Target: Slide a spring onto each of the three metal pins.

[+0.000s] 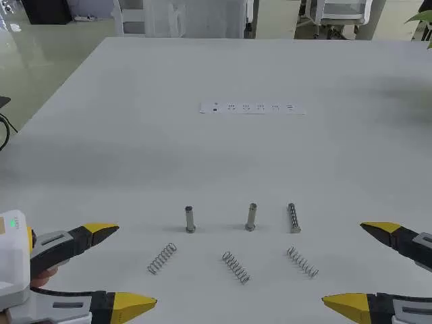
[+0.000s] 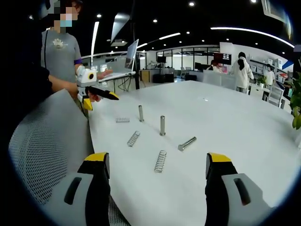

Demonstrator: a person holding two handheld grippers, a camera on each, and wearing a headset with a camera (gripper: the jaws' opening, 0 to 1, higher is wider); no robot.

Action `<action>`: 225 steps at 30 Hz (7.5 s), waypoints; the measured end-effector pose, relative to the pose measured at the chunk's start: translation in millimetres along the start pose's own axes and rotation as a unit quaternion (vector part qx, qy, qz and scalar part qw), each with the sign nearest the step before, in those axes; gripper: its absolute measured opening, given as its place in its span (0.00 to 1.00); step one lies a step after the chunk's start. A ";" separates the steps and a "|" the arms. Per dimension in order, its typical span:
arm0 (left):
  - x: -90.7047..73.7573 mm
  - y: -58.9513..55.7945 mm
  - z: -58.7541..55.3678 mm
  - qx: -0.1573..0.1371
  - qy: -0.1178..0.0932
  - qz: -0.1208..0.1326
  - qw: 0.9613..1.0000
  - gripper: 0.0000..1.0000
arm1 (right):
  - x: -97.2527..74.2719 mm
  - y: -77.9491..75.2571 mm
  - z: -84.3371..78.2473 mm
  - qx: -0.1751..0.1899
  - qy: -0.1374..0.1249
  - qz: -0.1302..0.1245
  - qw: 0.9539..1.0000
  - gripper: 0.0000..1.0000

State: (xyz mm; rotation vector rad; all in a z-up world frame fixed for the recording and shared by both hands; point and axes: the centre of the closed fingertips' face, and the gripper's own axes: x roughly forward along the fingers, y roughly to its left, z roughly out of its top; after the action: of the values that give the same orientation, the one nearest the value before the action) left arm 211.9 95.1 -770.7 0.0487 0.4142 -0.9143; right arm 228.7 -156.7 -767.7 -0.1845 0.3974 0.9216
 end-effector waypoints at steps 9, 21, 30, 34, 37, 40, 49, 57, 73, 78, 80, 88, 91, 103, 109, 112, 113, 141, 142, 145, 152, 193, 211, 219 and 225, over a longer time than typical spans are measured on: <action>1.5 3.9 1.8 0.002 -0.005 -0.001 1.000 0.80 | 1.2 0.2 1.1 0.001 0.003 -0.004 1.000 0.82; 5.0 2.1 6.6 0.007 -0.012 -0.007 1.000 0.80 | -4.3 0.5 -0.3 0.007 0.004 -0.015 1.000 0.81; 2.2 1.1 4.6 0.006 -0.015 -0.007 1.000 0.80 | -5.8 0.2 -0.6 0.007 0.007 -0.018 1.000 0.80; 0.6 1.7 4.1 0.006 -0.016 -0.006 1.000 0.80 | -4.6 0.1 1.3 0.005 0.010 -0.017 1.000 0.79; 0.1 2.2 3.5 0.005 -0.016 -0.006 1.000 0.80 | -4.6 -0.3 3.8 0.003 0.009 -0.018 1.000 0.79; 0.2 2.6 2.8 0.005 -0.015 -0.006 1.000 0.80 | -4.7 -0.7 3.7 0.004 0.010 -0.020 1.000 0.78; 2.1 3.8 3.0 0.006 -0.016 -0.008 1.000 0.80 | -6.7 -0.6 -3.4 0.013 0.018 -0.026 0.999 0.78; 5.7 1.4 2.3 0.005 -0.015 -0.012 1.000 0.80 | -8.5 -4.2 -5.2 0.016 0.021 -0.030 0.999 0.77; 4.4 -3.5 6.0 0.010 -0.024 -0.014 1.000 0.79 | 2.2 -17.9 -0.7 0.018 0.039 -0.034 0.998 0.72; 5.4 -3.8 7.9 0.010 -0.030 -0.014 0.999 0.78 | 9.7 -28.4 3.2 0.011 0.046 -0.036 0.998 0.70; 5.9 -4.4 9.1 0.011 -0.032 -0.014 0.999 0.78 | 12.1 -30.1 4.5 0.010 0.049 -0.036 0.998 0.69; 7.0 -8.3 11.4 0.015 -0.032 -0.020 0.999 0.78 | 27.8 -41.4 12.1 0.006 0.063 -0.040 0.997 0.66; 7.0 -8.2 12.5 0.015 -0.033 -0.021 0.999 0.78 | 36.2 -47.2 15.5 0.010 0.068 -0.041 0.997 0.63; 8.6 -9.9 14.8 0.016 -0.037 -0.024 0.999 0.78 | 69.5 -69.2 22.3 0.013 0.108 -0.055 0.993 0.54; 10.1 -10.5 14.9 0.018 -0.037 -0.025 0.999 0.78 | 86.5 -82.2 21.2 0.016 0.128 -0.061 0.990 0.51; 9.9 -9.9 16.4 0.019 -0.040 -0.023 0.999 0.78 | 93.4 -86.4 18.6 0.030 0.142 -0.069 0.987 0.50; 9.9 -9.7 16.8 0.018 -0.041 -0.022 0.999 0.78 | 96.1 -89.1 17.1 0.031 0.148 -0.074 0.986 0.49; 11.0 -11.6 21.3 0.025 -0.048 -0.036 0.998 0.75 | 119.1 -89.8 -19.2 0.144 0.267 -0.120 0.945 0.18; 11.0 -11.4 21.7 0.024 -0.049 -0.036 0.998 0.75 | 119.2 -89.2 -19.5 0.145 0.268 -0.122 0.945 0.18; 10.8 -11.2 21.5 0.024 -0.049 -0.036 0.998 0.75 | 119.6 -89.4 -20.6 0.152 0.273 -0.127 0.941 0.16; 12.6 -11.7 20.5 0.021 -0.050 -0.039 0.998 0.74 | 121.3 -89.1 -23.6 0.150 0.288 -0.134 0.936 0.14; 18.8 -7.4 28.6 0.023 -0.062 -0.043 0.997 0.71 | 123.2 -85.5 -25.7 0.122 0.366 -0.161 0.908 0.05; 21.1 -12.5 28.0 0.031 -0.058 -0.050 0.997 0.70 | 111.9 -87.5 -1.1 0.117 0.307 -0.155 0.932 0.05; 20.7 -14.2 31.3 0.038 -0.058 -0.054 0.996 0.70 | 104.0 -85.3 1.0 0.121 0.280 -0.159 0.939 0.05; 20.7 -16.3 33.1 0.041 -0.059 -0.059 0.996 0.70 | 98.0 -83.1 1.4 0.118 0.263 -0.160 0.944 0.05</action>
State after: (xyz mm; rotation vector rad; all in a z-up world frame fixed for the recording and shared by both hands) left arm 221.2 62.2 -745.8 0.0457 0.2725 -1.0445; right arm 348.6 -133.6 -807.7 -0.2673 0.9406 0.4856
